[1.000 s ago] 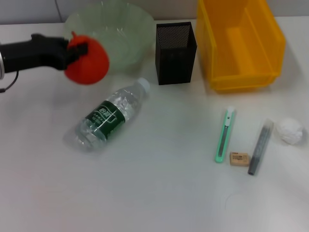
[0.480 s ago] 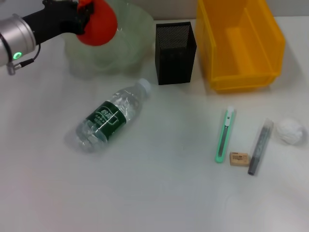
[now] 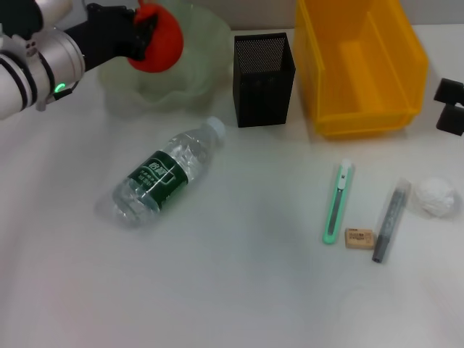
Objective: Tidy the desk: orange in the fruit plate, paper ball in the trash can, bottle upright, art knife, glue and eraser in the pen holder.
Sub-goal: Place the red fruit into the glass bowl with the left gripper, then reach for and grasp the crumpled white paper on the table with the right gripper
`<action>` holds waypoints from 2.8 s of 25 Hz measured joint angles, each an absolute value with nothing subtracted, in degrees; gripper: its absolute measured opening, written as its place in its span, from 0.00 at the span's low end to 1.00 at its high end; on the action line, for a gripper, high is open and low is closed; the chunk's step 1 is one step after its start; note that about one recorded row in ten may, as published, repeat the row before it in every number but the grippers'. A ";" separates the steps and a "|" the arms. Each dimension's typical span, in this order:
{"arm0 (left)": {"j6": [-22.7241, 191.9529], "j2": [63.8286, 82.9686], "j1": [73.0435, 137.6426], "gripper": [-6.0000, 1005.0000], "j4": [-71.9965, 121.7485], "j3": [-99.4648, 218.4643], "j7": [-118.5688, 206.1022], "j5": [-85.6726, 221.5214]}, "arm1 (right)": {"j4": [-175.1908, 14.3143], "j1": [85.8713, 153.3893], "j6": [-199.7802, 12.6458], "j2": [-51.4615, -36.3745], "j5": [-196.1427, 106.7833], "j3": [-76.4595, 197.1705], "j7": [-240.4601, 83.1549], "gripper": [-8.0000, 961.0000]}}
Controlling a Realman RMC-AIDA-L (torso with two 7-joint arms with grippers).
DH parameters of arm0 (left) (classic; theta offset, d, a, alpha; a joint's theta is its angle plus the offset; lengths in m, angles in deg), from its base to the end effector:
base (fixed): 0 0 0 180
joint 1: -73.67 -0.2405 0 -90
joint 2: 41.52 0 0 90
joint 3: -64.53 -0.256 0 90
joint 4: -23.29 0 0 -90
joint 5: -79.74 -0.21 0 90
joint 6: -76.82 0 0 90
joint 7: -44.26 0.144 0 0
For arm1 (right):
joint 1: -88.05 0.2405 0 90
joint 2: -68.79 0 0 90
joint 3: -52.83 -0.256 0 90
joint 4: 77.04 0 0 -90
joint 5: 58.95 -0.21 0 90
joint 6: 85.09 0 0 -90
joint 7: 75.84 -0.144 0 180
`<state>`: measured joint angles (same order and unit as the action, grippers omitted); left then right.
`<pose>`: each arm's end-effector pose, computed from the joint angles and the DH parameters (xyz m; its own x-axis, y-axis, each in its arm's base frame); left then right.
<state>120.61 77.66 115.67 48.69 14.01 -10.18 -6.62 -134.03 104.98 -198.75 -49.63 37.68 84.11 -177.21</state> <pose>-0.2381 0.4452 -0.0104 0.8956 0.1153 0.4297 0.4086 -0.5953 -0.6919 0.2607 0.2612 0.1030 0.5299 -0.3775 -0.7595 -0.5511 -0.8339 0.0300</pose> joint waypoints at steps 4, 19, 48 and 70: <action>119.12 77.67 115.63 0.14 48.31 9.98 -9.45 -2.40 | -148.23 103.85 -197.96 -50.54 43.33 83.85 -189.49 0.74; 119.52 77.65 115.59 0.61 47.05 5.06 -5.94 4.80 | -164.05 108.90 -190.80 -50.39 78.31 87.33 -219.40 0.74; 120.62 77.66 113.02 0.80 46.66 5.49 -6.19 5.80 | -140.60 120.39 -172.37 -50.25 95.72 98.62 -219.24 0.73; 120.67 77.66 112.66 0.79 46.49 5.06 -6.18 6.91 | -137.01 121.38 -172.00 -49.69 95.60 98.04 -219.34 0.72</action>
<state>120.67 77.66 112.66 46.49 5.06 -6.18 6.91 -137.01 121.38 -172.00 -49.69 95.60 98.04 -219.34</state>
